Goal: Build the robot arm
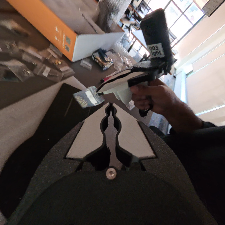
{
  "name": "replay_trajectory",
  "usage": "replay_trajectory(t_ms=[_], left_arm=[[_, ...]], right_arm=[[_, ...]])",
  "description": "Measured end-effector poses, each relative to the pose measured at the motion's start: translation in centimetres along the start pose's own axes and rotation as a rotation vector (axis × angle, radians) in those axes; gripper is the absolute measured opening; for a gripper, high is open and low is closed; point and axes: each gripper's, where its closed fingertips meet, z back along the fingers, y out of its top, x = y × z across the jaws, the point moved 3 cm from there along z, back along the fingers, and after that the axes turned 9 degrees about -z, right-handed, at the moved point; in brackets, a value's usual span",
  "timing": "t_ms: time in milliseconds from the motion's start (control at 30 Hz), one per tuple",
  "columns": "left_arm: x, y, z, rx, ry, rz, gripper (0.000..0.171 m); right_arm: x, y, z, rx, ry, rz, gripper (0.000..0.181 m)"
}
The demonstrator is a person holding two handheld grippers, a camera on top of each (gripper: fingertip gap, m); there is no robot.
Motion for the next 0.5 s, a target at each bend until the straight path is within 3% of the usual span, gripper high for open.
replay_trajectory(t_ms=[100, 200, 300, 367, 500], left_arm=[[0.1, 0.2, 1.3, 0.043, 0.071, -0.105, 0.002], [0.1, 0.7, 2.8, 0.133, 0.067, -0.182, 0.037], [0.0, 1.3, 3.8, 0.189, 0.112, -0.37, 0.073], [0.3, 1.5, 3.8, 0.17, 0.114, -0.465, 0.076], [0.5, 1.5, 2.3, 0.084, 0.147, -0.669, 0.081]], right_arm=[[-1.7, 1.2, 1.5, 0.016, 0.216, -0.092, 0.0], [-3.6, 1.8, 3.0, -0.013, 0.422, -0.175, 0.0], [-5.4, 2.2, 4.0, -0.06, 0.556, -0.238, 0.0], [-6.2, 2.2, 4.1, -0.09, 0.593, -0.252, 0.0], [-6.3, 1.3, 2.8, -0.175, 0.517, -0.251, 0.0]])
